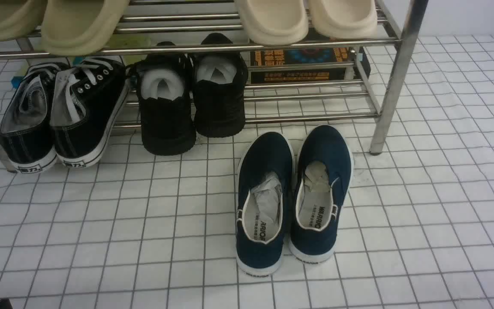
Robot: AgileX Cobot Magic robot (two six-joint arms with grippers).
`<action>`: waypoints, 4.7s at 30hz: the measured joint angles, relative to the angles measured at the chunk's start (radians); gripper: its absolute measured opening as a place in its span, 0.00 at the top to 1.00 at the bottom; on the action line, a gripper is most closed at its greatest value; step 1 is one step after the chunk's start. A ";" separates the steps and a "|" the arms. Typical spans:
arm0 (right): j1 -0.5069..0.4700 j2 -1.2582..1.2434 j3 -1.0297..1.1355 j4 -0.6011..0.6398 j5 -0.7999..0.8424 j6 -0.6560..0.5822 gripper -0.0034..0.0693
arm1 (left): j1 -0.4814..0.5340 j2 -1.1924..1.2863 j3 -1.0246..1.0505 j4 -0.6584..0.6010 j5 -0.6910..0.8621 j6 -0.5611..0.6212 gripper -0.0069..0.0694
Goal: Take the shoes off the shelf with your hand from the white checkered tablecloth.
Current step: 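Grasp the leftmost shoe on the bottom shelf of the shoe rack with the left gripper, then set the held shoe down on the floor in front of the rack with the left gripper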
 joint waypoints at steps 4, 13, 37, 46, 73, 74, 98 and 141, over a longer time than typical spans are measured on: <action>0.000 0.000 0.000 0.000 0.000 0.000 0.77 | 0.000 0.000 0.000 0.000 0.000 0.000 0.59; 0.000 0.000 0.000 0.000 0.000 0.000 0.75 | 0.000 0.000 0.000 0.000 0.000 0.000 0.59; 0.000 0.000 0.000 0.000 0.000 0.000 0.71 | 0.000 0.000 0.001 -0.153 -0.010 -0.135 0.59; 0.000 0.000 0.000 0.000 0.000 0.000 0.69 | 0.000 0.000 0.005 -0.721 -0.014 -0.641 0.59; 0.000 0.000 0.000 0.000 0.000 0.000 0.63 | 0.000 0.877 -0.827 -0.131 0.711 -0.087 0.91; 0.000 0.000 0.000 0.000 0.000 0.000 0.63 | 0.000 0.921 -0.874 -0.070 0.728 -0.102 0.91; 0.000 0.000 0.000 0.000 0.000 0.000 0.62 | 0.387 1.544 -1.396 -0.413 0.666 0.125 0.78; 0.000 0.000 0.000 0.000 0.000 0.000 0.62 | 0.390 1.607 -1.397 -0.223 0.704 0.036 0.89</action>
